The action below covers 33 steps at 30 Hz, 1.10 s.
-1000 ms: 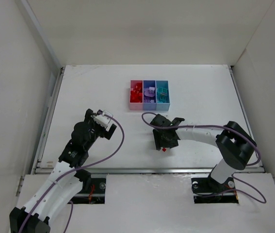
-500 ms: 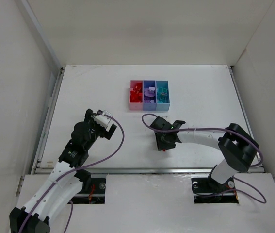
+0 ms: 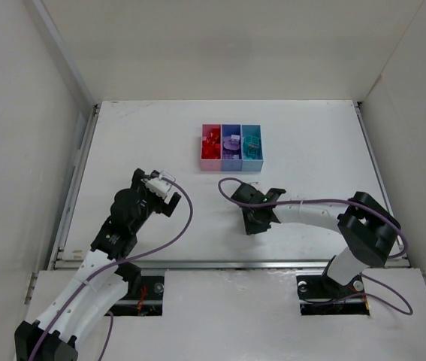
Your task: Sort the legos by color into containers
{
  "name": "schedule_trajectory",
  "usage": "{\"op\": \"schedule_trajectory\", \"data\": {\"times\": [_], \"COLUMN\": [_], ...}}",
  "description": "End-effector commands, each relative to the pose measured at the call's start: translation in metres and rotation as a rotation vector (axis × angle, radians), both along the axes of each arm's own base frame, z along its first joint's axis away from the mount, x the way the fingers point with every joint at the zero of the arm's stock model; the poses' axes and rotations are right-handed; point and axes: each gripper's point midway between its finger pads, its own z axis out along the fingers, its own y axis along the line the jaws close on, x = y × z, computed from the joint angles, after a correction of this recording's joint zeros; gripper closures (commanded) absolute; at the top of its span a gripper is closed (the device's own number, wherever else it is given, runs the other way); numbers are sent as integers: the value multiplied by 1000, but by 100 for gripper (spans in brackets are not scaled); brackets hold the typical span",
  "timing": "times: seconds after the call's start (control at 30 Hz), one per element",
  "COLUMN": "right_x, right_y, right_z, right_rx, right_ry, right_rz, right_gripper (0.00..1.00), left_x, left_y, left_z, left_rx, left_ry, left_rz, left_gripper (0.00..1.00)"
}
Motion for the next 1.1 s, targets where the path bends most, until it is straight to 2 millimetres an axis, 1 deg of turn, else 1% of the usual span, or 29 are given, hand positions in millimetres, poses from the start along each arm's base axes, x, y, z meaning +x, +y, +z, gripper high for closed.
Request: {"op": "schedule_trajectory", "data": {"times": [0.0, 0.03, 0.07, 0.1, 0.13, 0.17, 0.2, 0.23, 0.3, 0.33, 0.43, 0.47, 0.5, 0.53, 0.57, 0.6, 0.63, 0.67, 0.73, 0.77, 0.8, 0.83, 0.87, 0.9, 0.93, 0.97, 1.0, 1.07], "right_x": [-12, -12, -12, -9, -10, -6, 0, 0, 12, 12, 26, 30, 36, 46, 53, 69, 78, 88, 108, 124, 134, 148, 167, 187, 201, 220, 240, 263], "right_y": [-7, -7, -8, -4, -6, -7, -2, -2, 3, 3, 13, 13, 17, 26, 30, 42, 50, 55, 65, 82, 92, 94, 97, 109, 111, 105, 113, 112], "right_z": [-15, -15, -15, -12, -12, -9, -1, 1, 18, 22, 47, 56, 63, 81, 88, 105, 120, 120, 131, 142, 148, 153, 161, 168, 171, 174, 175, 174], "right_rx": [-47, -47, -55, -48, -55, -67, -50, -55, -39, -44, -11, -12, -1, 21, 20, 33, 54, 26, -2, 9, 12, 5, 14, 26, 34, 39, 64, 86], "right_ry": [40, 40, 46, 38, 44, 25, -2, 1, -54, -53, -116, -137, -163, -200, -226, -276, -319, -337, -399, -432, -456, -478, -515, -546, -566, -582, -601, -609], "right_rz": [-5, -5, -5, 4, 4, -1, 6, 6, 8, 18, 15, 18, 12, 20, 39, 43, 52, 78, 83, 86, 114, 104, 81, 82, 69, 29, 21, -7], "right_gripper": [82, 85, 91, 94, 96, 98, 100, 100, 100, 100, 100, 100, 100, 100, 100, 100, 100, 100, 100, 100, 100, 100, 100, 100, 100, 100, 100, 100], "left_x": [1, 1, 1, 1, 1, 1, 1, 1, 1, 1, 1, 1, 1, 1, 1, 1, 1, 1, 3, 3, 4, 5, 5, 7, 7, 8, 8, 9], "left_y": [-2, -2, -2, -2, -2, -2, -2, -2, -2, -2, -2, -2, -2, -2, -2, -2, -2, -2, 2, 2, 4, 6, 6, 8, 8, 12, 12, 15], "left_z": [9, 9, 9, 9, 9, 9, 9, 9, 9, 9, 9, 9, 9, 9, 9, 9, 9, 9, 9, 9, 9, 7, 7, 9, 9, 9, 9, 6], "left_rx": [-27, -27, -27, -27, -27, -27, -27, -27, -27, -27, -27, -27, -27, -27, -27, -27, -27, -27, -23, -23, -20, -13, -13, -14, -14, -12, -12, -8], "left_ry": [-38, -38, -38, -38, -38, -38, -38, -38, -38, -38, -38, -38, -38, -38, -38, -38, -38, -38, -40, -40, -41, -34, -34, -44, -44, -45, -45, -36], "left_rz": [-5, -5, -5, -5, -5, -5, -5, -5, -5, -5, -5, -5, -5, -5, -5, -5, -5, -5, 16, 16, 29, 44, 44, 58, 58, 76, 76, 85], "left_gripper": [9, 9, 9, 9, 9, 9, 9, 9, 9, 9, 9, 9, 9, 9, 9, 9, 9, 9, 9, 9, 9, 9, 9, 9, 9, 9, 9, 9]}}
